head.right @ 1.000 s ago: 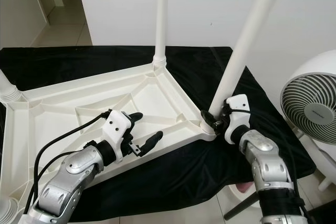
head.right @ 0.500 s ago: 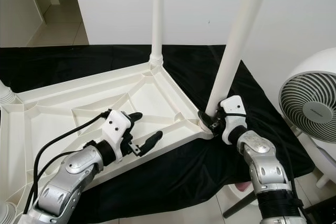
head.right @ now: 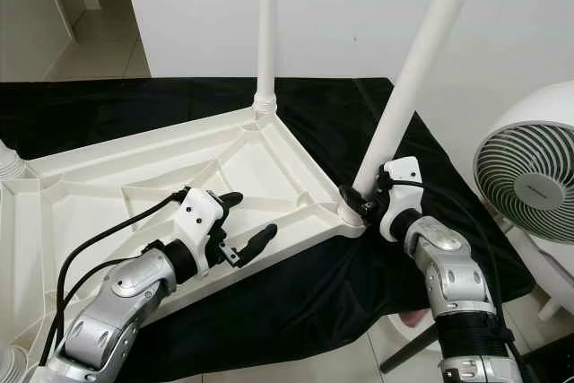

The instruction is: Building children table

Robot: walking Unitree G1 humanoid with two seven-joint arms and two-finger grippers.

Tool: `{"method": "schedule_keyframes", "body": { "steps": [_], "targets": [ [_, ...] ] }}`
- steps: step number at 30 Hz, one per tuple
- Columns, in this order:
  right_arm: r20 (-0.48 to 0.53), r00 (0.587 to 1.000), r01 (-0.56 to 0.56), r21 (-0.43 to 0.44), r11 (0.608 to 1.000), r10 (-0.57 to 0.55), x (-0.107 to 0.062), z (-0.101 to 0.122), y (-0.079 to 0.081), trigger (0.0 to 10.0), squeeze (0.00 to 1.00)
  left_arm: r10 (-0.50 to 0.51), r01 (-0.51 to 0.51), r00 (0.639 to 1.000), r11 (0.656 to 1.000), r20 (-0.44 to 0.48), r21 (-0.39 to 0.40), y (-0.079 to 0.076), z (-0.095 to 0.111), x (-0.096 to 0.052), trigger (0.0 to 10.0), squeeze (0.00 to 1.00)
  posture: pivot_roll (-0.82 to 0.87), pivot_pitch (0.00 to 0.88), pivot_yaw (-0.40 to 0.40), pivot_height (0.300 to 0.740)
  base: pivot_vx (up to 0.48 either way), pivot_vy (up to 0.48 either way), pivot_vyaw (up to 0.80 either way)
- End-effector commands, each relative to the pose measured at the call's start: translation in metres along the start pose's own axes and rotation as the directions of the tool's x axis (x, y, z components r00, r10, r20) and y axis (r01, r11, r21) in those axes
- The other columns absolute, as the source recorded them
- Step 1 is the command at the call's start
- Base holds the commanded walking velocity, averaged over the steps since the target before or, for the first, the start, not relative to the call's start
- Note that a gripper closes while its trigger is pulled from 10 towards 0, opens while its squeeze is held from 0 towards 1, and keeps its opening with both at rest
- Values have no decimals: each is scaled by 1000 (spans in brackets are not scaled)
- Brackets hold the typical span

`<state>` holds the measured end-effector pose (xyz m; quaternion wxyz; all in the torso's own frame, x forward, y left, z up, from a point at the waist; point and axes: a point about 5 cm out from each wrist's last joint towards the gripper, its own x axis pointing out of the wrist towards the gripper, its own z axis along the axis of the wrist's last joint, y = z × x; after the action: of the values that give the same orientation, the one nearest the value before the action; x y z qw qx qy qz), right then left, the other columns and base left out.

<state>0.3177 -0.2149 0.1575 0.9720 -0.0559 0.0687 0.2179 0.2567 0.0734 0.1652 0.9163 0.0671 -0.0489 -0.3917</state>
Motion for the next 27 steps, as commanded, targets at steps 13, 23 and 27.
{"method": "schedule_keyframes", "body": {
  "steps": [13,23,27],
  "targets": [
    [-149,985,107,123,987,-88,8,-30,5,10000,0,8,-8,1000,1000,-3,6,-2,2,-1,10000,0,5,68,-14,740,0,0,0],
    [-81,975,220,179,959,-209,21,-20,21,10000,0,16,-16,1000,1000,-5,1,-3,1,-3,10000,0,11,77,-15,740,0,0,0],
    [-77,956,293,192,937,-284,25,-20,25,10000,0,20,-20,1000,1000,-8,0,-2,1,-4,10000,0,14,81,-16,740,0,0,0]
  ]
}}
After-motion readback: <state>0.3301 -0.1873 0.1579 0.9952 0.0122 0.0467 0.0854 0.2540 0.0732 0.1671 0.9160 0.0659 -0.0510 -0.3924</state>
